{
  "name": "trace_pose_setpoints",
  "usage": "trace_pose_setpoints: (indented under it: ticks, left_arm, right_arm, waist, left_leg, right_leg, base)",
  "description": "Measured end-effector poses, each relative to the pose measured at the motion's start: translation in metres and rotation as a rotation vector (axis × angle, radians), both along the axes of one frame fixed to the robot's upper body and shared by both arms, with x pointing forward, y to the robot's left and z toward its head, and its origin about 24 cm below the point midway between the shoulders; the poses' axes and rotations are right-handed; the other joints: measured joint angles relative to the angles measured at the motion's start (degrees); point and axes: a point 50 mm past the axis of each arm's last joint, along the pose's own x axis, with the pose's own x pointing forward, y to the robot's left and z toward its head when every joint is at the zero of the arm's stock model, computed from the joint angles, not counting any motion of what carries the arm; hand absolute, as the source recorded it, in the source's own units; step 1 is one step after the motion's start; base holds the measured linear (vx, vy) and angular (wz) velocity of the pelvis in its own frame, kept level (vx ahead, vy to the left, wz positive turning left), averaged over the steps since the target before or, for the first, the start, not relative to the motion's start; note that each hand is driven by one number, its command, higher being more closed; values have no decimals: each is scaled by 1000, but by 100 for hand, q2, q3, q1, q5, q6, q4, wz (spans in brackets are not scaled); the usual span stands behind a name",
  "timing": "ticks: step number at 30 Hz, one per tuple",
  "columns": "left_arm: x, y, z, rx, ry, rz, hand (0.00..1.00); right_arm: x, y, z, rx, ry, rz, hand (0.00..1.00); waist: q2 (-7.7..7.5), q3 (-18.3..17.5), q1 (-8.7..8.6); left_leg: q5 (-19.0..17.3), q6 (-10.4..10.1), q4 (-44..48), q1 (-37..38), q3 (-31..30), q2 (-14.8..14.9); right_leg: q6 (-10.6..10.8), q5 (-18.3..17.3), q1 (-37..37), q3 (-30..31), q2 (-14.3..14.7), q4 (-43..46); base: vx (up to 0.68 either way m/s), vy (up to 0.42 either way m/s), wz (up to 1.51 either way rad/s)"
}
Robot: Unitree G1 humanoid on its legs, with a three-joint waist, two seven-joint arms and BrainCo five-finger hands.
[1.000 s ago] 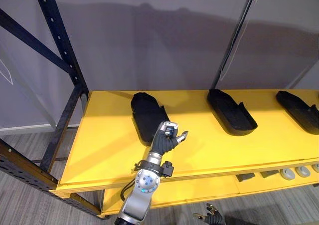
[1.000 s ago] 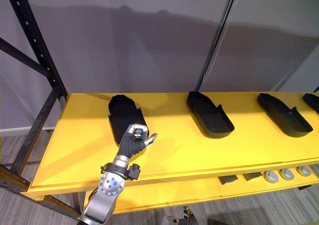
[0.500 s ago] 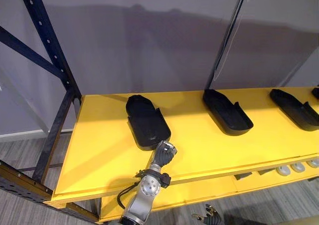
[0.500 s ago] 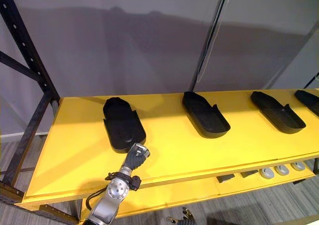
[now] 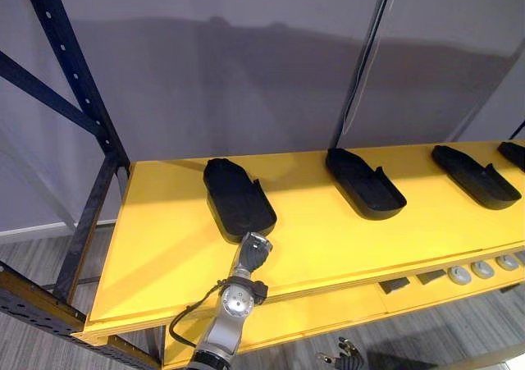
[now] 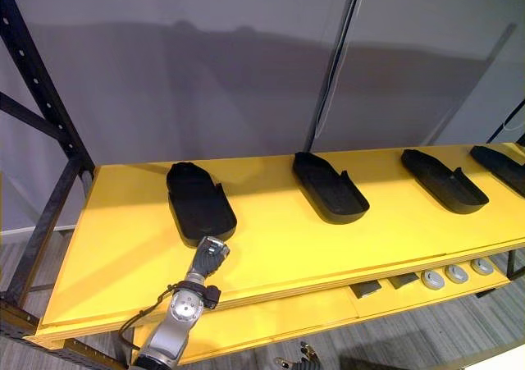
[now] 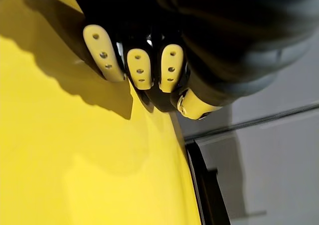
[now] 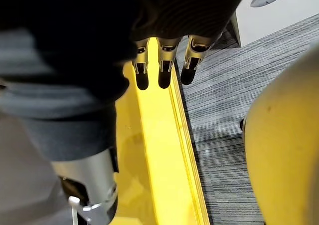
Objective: Walk over and take plastic housings, then place them on the shelf
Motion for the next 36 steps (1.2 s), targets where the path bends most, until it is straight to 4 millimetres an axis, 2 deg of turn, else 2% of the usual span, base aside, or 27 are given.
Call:
trace_pose_setpoints:
  ticks: [6, 15, 20, 23, 25, 27, 28, 29, 31, 33, 36]
  left_arm:
    - [7, 11, 4, 0, -21, 68, 100]
    - [11, 17, 1, 12, -2, 106, 100]
    - [11, 19, 2, 11, -7, 117, 100]
    - [7, 18, 10, -4, -39, 118, 100]
    - [-2, 20, 25, -47, -102, 135, 100]
    - [-6, 24, 36, -78, -149, 151, 100]
    - [-10, 28, 53, -104, -224, 158, 100]
    - [-11, 29, 60, -116, -258, 160, 100]
    - [-23, 39, 103, -234, -464, 167, 100]
    - [-32, 47, 125, -271, -584, 185, 100]
    - [-49, 68, 144, -292, -712, 268, 100]
  right_arm:
    - [0, 0, 0, 0, 3, 1, 0]
    - [0, 1, 0, -5, 4, 16, 0]
    - [0, 4, -1, 0, 6, 17, 0]
    - [0, 7, -1, 7, 10, 19, 0]
    - [-1, 7, -1, 9, 11, 18, 0]
    - [-3, 7, -2, 10, 18, 16, 0]
    - [-5, 6, -3, 9, 23, 9, 0]
    - [-5, 5, -3, 8, 23, 5, 0]
    - [-6, 6, -3, 10, 25, 3, 0]
    - [-7, 6, -3, 10, 27, 3, 0]
    - [-8, 7, -4, 12, 31, 4, 0]
  waist:
    - [-17, 3, 8]
    - [-45, 19, 1]
    - [-96, 19, 11]
    - [-185, 39, 34]
    - [-275, 92, 73]
    - [-283, 101, 131]
    - [-276, 108, 209]
    - [-267, 116, 226]
    - [-239, 95, 266]
    - [-230, 94, 337]
    - [-214, 83, 364]
  left_leg:
    - [3, 5, -75, 34, 0, -44]
    - [52, 31, -169, 155, 9, -77]
    - [61, 47, -170, 147, 0, -124]
    - [58, 47, -168, 83, -94, -117]
    - [13, 4, -163, 32, -213, -111]
    - [-39, 16, -105, 17, -248, -100]
    - [-143, 17, 40, -32, -302, -78]
    - [-186, 26, 102, -35, -338, -64]
    - [-269, 68, 153, -15, -481, -30]
    - [-247, 81, 160, -12, -537, -21]
    - [-245, 115, 222, 2, -700, -24]
  right_leg:
    - [21, 13, 60, -19, -35, -52]
    - [19, 9, 94, -18, -50, -48]
    - [19, 8, 86, -22, -95, -45]
    - [36, -2, 110, -60, -106, -11]
    - [120, -63, 115, -187, -149, 60]
    - [139, -76, 134, -206, -161, 85]
    - [154, -90, 151, -265, -165, 167]
    - [154, -90, 175, -305, -161, 196]
    - [156, -88, 258, -459, -140, 284]
    - [156, -88, 260, -558, -134, 342]
    - [154, -88, 347, -688, -138, 402]
  base:
    - [0, 0, 0]
    - [-61, -8, 0]
    - [-64, -1, 1]
    - [-52, -11, 13]
    - [-45, -3, 29]
    - [-11, 3, 15]
    - [7, 1, 17]
    - [18, 4, 29]
    - [36, 11, 32]
    - [23, 6, 18]
    - [37, 15, 29]
